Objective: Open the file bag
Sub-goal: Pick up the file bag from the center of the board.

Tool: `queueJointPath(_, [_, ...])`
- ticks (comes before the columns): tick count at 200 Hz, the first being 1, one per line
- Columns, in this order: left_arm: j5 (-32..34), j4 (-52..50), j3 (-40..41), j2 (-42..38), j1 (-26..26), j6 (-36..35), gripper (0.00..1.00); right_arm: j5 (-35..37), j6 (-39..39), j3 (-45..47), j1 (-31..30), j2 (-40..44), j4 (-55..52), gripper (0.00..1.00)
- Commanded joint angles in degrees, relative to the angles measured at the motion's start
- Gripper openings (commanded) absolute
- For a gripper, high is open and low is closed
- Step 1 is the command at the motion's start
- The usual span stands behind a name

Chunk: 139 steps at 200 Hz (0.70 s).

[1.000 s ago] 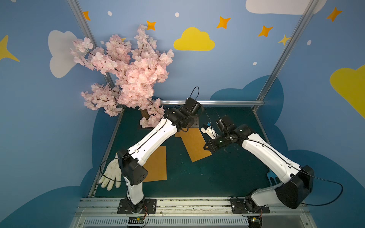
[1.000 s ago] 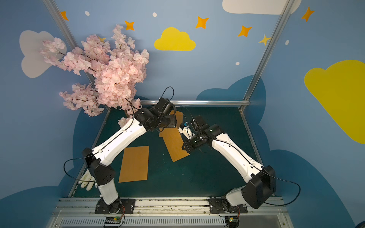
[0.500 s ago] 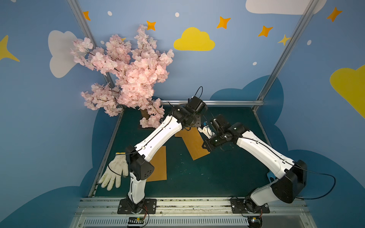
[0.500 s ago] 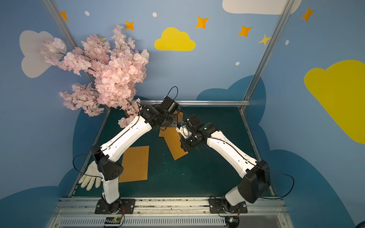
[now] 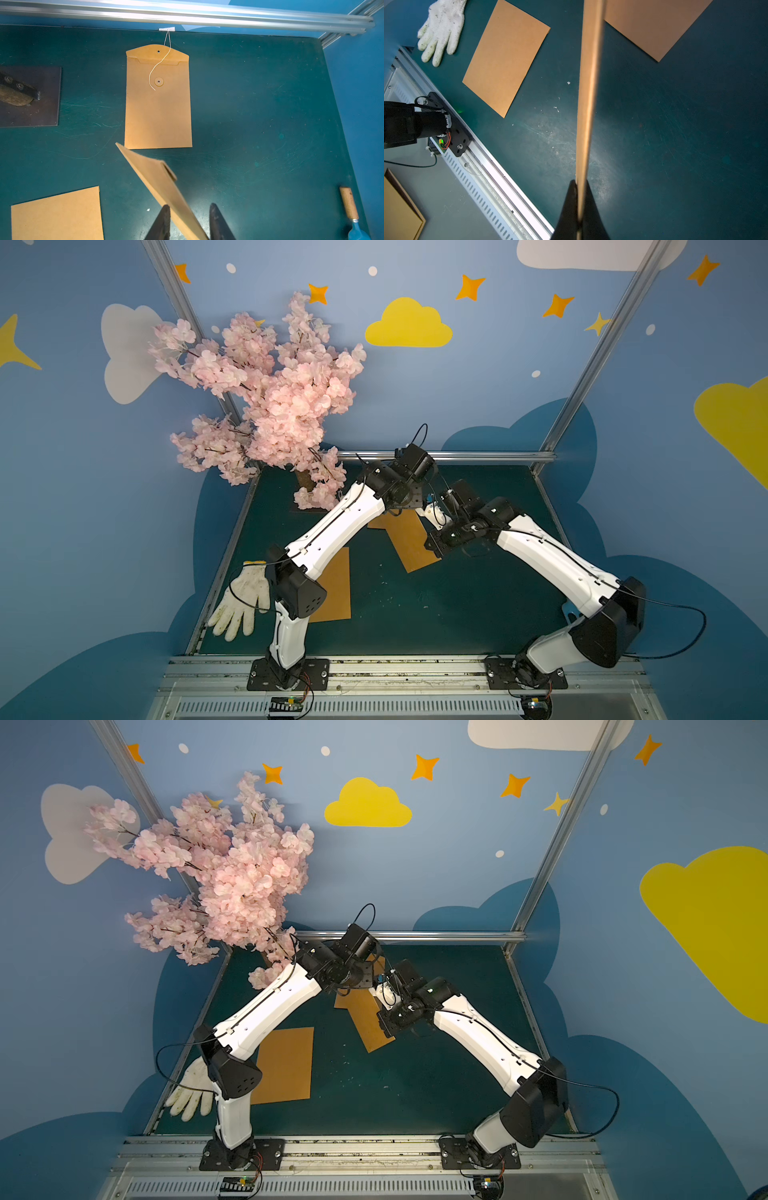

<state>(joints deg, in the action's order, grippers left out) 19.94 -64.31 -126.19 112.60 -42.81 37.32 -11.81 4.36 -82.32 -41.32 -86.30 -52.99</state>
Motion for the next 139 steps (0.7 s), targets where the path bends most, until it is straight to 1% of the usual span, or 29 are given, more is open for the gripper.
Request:
queueJointPath(1, [1.3, -1.6, -2.3, 2.0, -0.1, 0.3, 0.3, 1.0, 0.4, -2.0, -1.0, -0.6, -0.1, 0.0])
queueJointPath(23, [1.2, -1.3, -2.7, 2.4, 0.0, 0.4, 0.25, 0.9, 0.6, -2.1, -1.3, -0.9, 0.3, 0.0])
queueJointPath(67, [1.6, -0.5, -1.9, 2.2, -0.2, 0.5, 0.2, 0.0, 1.3, -2.4, -1.6, -1.2, 1.4, 0.0])
queueJointPath(132, [1.1, 0.2, -1.1, 1.8, -0.1, 0.4, 0.03, 0.2, 2.2, -2.6, -1.7, -1.1, 2.5, 0.0])
queueJointPath(139, [1.0, 0.1, -1.0, 1.8, -0.1, 0.3, 0.03, 0.1, 2.2, -2.8, -1.7, -1.3, 2.6, 0.0])
